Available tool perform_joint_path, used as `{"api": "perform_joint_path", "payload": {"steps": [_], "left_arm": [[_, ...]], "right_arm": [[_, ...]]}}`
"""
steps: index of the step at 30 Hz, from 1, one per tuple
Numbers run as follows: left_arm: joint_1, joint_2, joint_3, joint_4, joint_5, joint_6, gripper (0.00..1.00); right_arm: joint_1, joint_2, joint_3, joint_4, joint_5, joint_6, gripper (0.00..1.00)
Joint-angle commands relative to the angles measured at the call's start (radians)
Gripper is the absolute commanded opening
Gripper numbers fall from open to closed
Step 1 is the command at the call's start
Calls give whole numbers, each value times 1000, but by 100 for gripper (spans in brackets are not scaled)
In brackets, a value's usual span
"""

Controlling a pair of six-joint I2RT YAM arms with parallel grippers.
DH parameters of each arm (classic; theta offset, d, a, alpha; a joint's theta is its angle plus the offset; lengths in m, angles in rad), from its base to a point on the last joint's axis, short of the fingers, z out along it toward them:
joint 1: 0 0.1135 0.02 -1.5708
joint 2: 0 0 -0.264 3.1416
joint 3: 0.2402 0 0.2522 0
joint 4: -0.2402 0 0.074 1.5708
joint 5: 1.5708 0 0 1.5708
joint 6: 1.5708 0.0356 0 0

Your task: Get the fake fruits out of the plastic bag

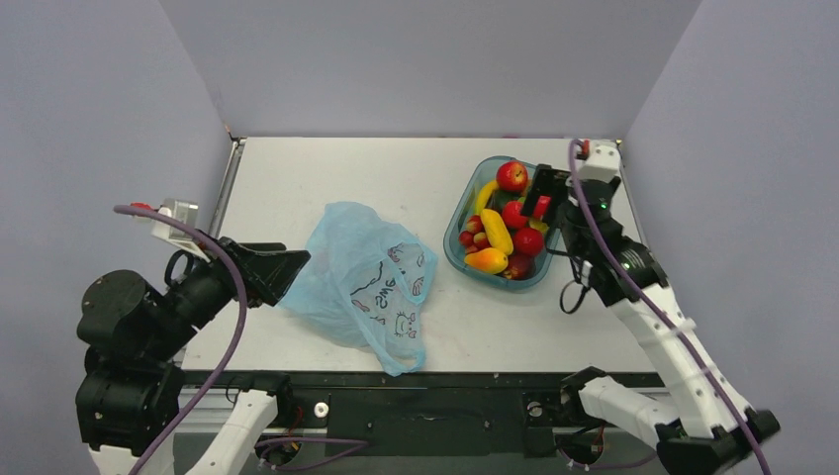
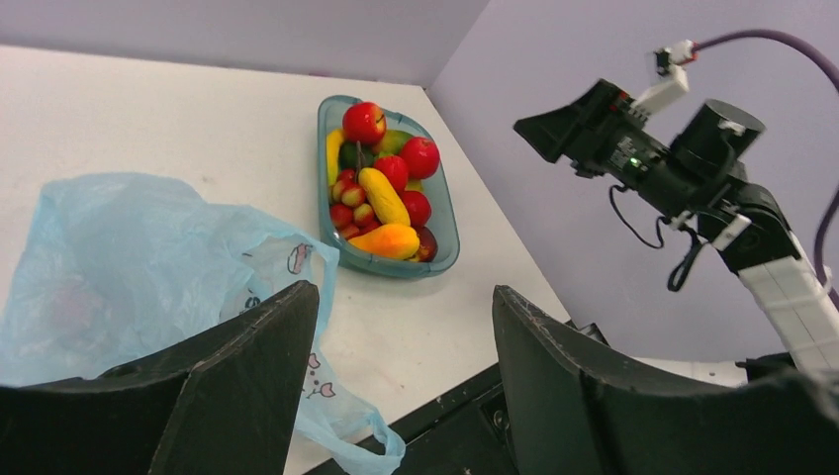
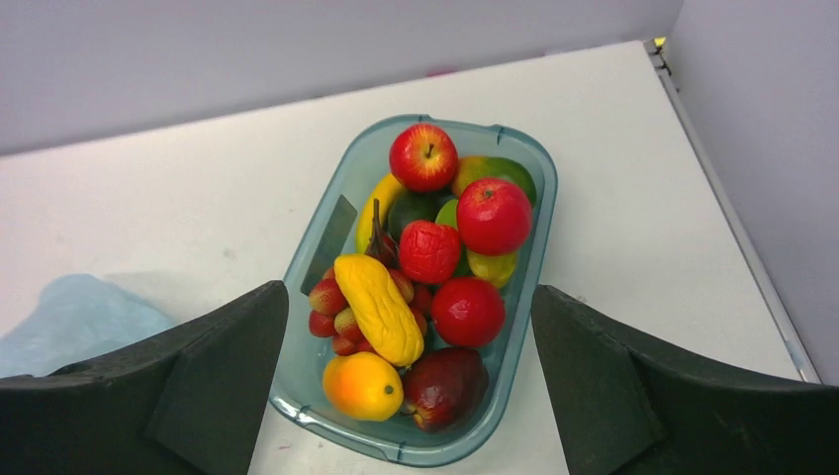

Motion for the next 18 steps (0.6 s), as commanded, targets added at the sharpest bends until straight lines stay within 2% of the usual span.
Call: {"api": "perform_joint_path", "payload": {"steps": [1, 9, 18], "left_arm": [[0, 37, 132, -17, -56, 50, 64], [0, -7, 214, 53, -148, 22, 69], [1, -21, 252, 57, -231, 31, 74]], "right_arm": [[2, -190, 9, -114, 6, 29, 88], [2, -464, 61, -196, 89, 59, 89], [1, -600, 123, -251, 216, 89, 89]]}}
